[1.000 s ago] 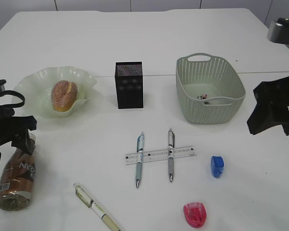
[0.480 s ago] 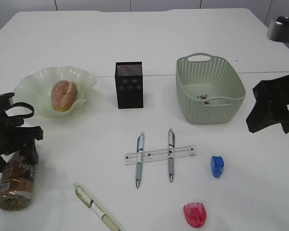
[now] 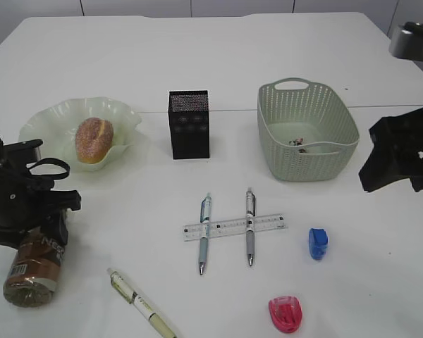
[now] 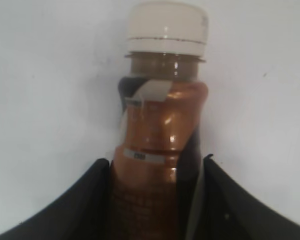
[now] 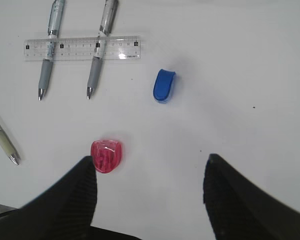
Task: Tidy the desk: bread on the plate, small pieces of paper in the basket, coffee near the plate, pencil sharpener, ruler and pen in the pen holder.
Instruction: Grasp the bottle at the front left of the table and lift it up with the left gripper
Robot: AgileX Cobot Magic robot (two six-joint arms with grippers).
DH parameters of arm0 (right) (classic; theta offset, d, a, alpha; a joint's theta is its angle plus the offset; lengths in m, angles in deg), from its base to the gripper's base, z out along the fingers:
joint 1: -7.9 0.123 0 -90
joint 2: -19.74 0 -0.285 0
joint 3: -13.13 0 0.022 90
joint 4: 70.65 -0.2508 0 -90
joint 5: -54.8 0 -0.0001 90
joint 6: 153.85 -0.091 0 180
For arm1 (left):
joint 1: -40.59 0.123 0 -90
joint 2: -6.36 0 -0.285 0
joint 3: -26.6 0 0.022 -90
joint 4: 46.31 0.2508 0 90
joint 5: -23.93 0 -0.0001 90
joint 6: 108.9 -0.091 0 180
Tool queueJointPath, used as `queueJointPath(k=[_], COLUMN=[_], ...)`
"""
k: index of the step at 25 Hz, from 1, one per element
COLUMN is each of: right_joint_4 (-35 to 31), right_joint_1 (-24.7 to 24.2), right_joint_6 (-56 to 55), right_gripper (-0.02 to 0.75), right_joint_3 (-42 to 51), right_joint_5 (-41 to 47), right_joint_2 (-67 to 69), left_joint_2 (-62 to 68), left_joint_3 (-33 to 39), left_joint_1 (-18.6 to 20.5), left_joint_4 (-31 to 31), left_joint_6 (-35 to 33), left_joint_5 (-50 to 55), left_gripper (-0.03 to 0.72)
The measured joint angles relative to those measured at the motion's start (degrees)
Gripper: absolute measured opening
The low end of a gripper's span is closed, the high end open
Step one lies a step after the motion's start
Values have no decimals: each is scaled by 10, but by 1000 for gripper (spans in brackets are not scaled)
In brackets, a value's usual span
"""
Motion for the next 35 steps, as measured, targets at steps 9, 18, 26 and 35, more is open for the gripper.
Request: queueJointPath(k=[9,18,26,35], right_joint_4=[-1,-2,-2,-2], right_joint_1=[0,0,0,0], right_joint_6=[9,13,20,22], right_gripper=[491,491,491,491], right_joint_3=[0,0,0,0], right_joint_5=[10,12,11,11], right_joint_2=[0,0,0,0], left_joint_2=[3,-12,-149,-347], left_joint_3=[-7,-11,83,220], left_joint_1=[0,0,0,0], left_joint_4=[0,-1,-1,-5], left_joint_6=[0,-150,-219,-223], left_joint_5=[-8,11,-73,-247], left_gripper=[384,380,377,377])
